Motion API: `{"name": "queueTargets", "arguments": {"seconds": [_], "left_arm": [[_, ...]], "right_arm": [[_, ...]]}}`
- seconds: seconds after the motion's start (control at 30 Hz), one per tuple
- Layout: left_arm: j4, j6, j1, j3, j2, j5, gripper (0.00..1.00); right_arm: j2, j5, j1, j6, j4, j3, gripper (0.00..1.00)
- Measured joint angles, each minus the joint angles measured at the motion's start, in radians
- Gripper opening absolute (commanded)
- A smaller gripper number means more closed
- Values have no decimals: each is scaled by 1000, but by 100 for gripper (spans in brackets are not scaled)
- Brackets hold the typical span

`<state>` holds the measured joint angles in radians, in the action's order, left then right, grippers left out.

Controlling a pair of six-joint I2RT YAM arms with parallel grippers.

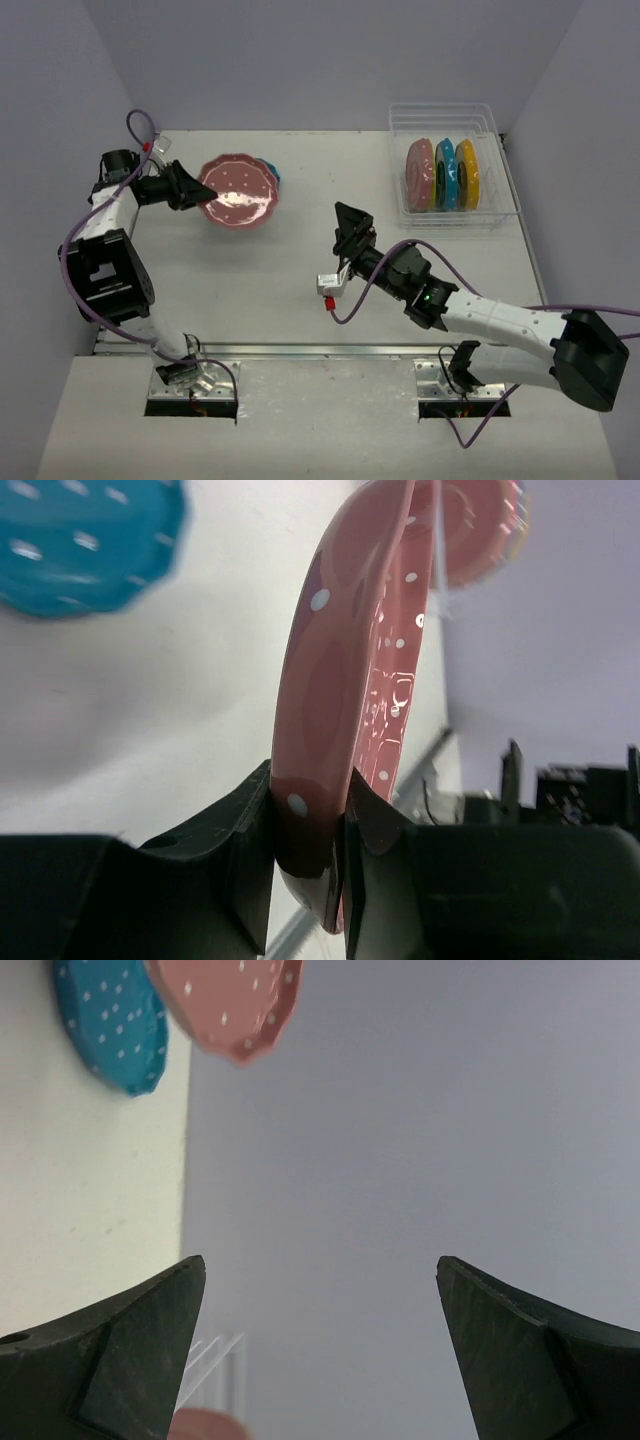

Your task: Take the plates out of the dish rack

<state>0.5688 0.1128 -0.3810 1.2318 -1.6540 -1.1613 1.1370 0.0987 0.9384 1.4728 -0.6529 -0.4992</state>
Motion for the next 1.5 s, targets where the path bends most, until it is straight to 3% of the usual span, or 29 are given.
{"name": "queueTargets", "arguments": {"seconds": [0.17, 0.37, 0.7, 1.17, 1.23, 1.4, 1.5], "left_arm": [[-98, 92, -11, 149, -121, 212, 0], [-157, 161, -10, 298, -283, 330, 0], [-189, 208, 37, 423, -450, 398, 0], [-250, 257, 130, 428, -528, 417, 5], [-255, 261, 129, 431, -540, 422, 8], [-258, 254, 129, 431, -546, 446, 32], [-258, 247, 130, 431, -547, 449, 41]], "right_arm": [[-38, 66, -81, -235, 255, -83, 99], [-127, 84, -216, -572, 578, -233, 99], [-215, 12, -413, -963, 911, -329, 99], [-226, -143, -532, -1275, 1146, -465, 99], [-227, -160, -538, -1297, 1155, -489, 99], [-227, -192, -538, -1323, 1175, -495, 99], [-227, -205, -540, -1330, 1185, -495, 99]]}}
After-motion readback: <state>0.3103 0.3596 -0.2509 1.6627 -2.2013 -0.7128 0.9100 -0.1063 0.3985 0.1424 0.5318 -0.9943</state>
